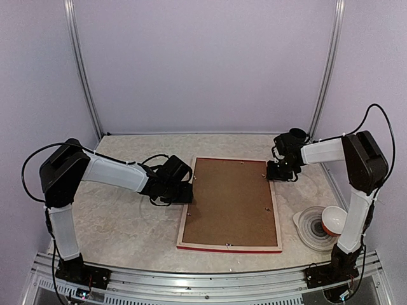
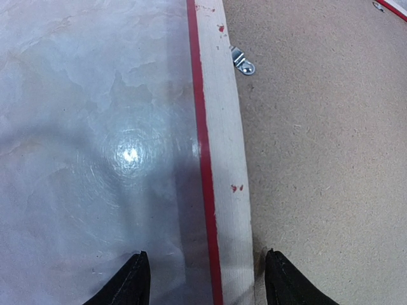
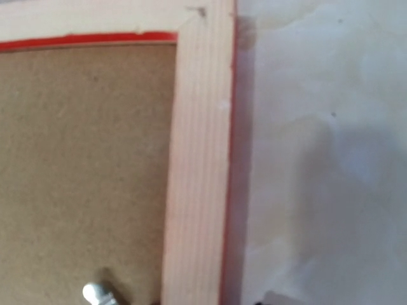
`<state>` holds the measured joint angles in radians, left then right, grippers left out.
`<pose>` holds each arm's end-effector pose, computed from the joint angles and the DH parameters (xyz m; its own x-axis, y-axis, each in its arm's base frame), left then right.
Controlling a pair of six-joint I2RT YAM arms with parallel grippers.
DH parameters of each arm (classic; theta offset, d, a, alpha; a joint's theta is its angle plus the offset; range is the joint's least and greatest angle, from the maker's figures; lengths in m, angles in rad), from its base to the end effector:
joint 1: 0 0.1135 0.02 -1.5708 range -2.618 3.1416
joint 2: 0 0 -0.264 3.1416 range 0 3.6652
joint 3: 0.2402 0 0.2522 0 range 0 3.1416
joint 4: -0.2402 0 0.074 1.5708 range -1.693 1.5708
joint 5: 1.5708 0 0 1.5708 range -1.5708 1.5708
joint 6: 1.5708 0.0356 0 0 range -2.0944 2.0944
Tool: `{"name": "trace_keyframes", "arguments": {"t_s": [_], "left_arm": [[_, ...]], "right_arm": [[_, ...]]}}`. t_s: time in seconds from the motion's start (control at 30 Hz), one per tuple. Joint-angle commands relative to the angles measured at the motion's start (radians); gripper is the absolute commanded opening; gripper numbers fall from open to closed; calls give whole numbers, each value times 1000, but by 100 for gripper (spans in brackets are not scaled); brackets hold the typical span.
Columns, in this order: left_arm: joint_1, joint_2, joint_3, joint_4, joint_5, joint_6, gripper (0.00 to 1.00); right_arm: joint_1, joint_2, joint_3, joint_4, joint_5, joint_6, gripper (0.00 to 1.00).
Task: Put the photo into the frame
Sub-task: Press the fastener onto the backboard.
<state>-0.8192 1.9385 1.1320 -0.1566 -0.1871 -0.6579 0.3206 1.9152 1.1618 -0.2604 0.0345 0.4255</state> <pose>0.2711 -0.2804 0.1351 -0.8382 0.0170 -0.5452 0.1679 0.9590 -0.2283 0.3675 0.1207 0.1452 -0.8566 0.1502 -0.4936 0.0614 0.9796 0.1915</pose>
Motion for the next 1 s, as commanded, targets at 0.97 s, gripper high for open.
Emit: {"name": "trace_keyframes", "arguments": {"t_s": [0.97], "left_arm": [[9,-20,3,3,5,-1,61]], "right_arm": [[8,27,103,-74,-79,-24,38]]}}
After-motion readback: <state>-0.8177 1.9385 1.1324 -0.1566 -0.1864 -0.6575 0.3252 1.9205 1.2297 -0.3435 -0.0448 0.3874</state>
